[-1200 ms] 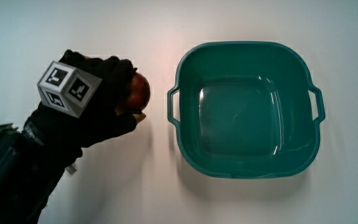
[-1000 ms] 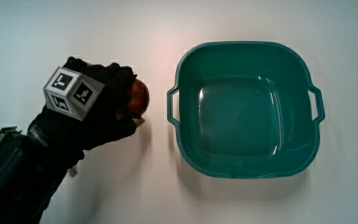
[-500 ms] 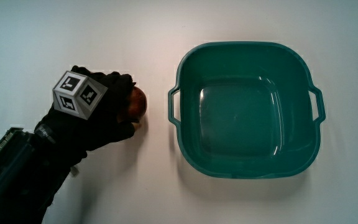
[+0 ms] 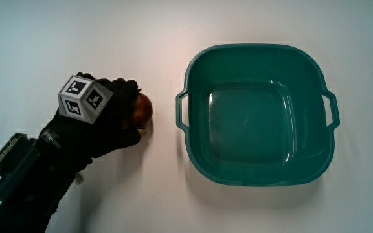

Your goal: Place apple on desk

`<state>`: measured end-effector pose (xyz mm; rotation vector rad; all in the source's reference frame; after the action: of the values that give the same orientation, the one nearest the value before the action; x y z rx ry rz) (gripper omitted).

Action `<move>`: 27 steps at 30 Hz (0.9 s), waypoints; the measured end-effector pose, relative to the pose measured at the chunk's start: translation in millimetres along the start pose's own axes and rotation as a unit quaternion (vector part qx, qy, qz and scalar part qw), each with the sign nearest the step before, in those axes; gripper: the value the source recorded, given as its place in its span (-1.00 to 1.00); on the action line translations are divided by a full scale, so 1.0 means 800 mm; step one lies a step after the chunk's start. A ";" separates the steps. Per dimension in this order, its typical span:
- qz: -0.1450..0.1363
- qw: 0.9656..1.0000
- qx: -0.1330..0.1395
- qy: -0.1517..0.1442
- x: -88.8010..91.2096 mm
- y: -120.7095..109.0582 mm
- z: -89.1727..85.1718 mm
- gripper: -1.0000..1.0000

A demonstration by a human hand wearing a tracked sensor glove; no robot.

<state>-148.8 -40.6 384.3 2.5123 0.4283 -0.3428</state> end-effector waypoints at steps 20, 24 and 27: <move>0.034 0.997 -0.024 -0.066 -0.027 -0.006 0.001 -0.60; 0.014 0.998 -0.002 -0.067 -0.029 -0.014 0.008 -0.76; 0.023 0.995 0.027 -0.096 -0.021 -0.035 0.021 -0.88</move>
<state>-177.3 -31.8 362.8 2.5073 0.2891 -0.5781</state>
